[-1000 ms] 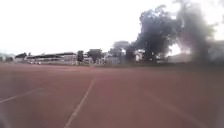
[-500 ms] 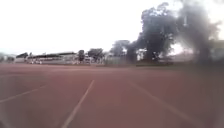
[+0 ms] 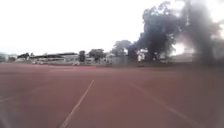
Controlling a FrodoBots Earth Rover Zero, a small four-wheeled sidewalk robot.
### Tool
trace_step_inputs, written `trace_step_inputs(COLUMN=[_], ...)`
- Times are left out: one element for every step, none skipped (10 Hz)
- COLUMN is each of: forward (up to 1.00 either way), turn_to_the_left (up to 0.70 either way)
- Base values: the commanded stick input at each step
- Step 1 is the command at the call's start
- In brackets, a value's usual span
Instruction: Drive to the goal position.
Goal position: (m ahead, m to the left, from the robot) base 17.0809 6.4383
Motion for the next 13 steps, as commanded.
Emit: trace_step_inputs(forward=[0.70, 0.70, 0.70, 0.70, 0.70, 0.70, 0.70, 0.70, 0.70, 0.70, 0.70, 0.70, 0.70], turn_to_the_left=[0.00, 0.00, 0.00, 0.00, 0.00, 0.00, 0.00, 0.00, 0.00, 0.00, 0.00, 0.00, 0.00])
